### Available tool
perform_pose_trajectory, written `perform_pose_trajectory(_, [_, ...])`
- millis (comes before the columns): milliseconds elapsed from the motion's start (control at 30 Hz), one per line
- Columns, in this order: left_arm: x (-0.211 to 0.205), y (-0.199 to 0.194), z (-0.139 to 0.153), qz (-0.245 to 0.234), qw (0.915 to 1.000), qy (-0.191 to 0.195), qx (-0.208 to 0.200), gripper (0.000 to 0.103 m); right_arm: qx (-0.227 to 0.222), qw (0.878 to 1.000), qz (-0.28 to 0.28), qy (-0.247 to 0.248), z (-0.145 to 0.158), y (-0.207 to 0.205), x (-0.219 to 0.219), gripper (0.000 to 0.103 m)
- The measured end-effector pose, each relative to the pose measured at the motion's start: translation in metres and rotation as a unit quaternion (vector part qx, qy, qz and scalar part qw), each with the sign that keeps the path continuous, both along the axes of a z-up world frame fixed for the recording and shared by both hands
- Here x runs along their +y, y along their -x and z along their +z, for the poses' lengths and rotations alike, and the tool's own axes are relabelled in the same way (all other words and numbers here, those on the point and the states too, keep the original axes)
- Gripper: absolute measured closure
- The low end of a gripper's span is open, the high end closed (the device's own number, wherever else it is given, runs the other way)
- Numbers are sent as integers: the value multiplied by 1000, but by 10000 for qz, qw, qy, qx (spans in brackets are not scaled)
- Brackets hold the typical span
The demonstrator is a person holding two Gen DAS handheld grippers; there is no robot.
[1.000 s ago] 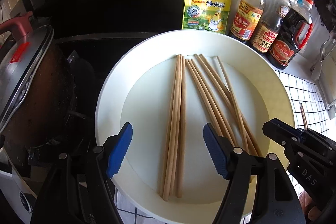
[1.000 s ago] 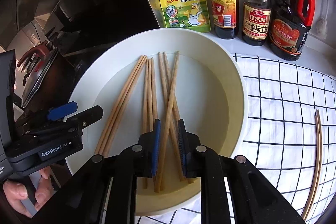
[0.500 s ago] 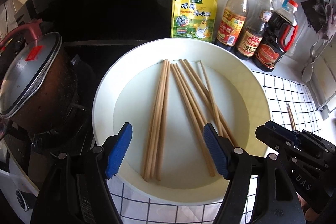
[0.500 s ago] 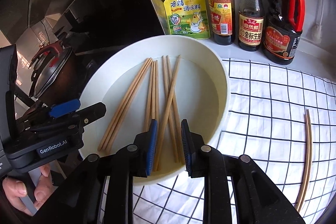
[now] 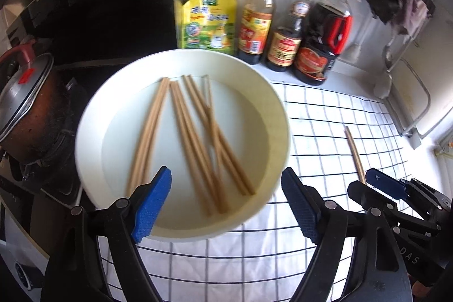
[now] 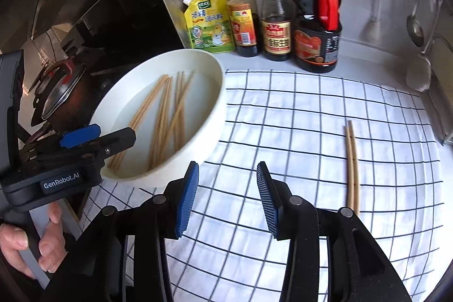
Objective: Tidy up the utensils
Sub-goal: 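Move both open tools back from the basin to the last two chopsticks, then align both open tools over the two remaining chopsticks on the cloth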
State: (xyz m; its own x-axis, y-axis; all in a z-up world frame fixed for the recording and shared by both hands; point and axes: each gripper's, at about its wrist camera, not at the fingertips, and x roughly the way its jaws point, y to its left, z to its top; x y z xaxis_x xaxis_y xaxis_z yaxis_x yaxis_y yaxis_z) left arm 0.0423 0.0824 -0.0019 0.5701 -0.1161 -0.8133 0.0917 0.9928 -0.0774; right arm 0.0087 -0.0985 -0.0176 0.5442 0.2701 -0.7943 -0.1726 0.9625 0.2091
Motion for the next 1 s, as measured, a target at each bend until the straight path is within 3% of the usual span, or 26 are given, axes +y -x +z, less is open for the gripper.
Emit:
perform_pose_trajectory(433, [-78, 17, -10, -502, 9985, 211, 96, 21, 115, 9962, -686, 534, -23, 34, -97, 53])
perform_pose_trajectory(600, [-107, 20, -17, -640, 9979, 79, 112, 21, 265, 9947, -852, 506, -46, 39, -125, 53])
perform_pose_trajectory(1000, [-148, 20, -61, -705, 9962, -157, 493, 19, 478, 9936, -854, 555, -91, 23, -146, 53])
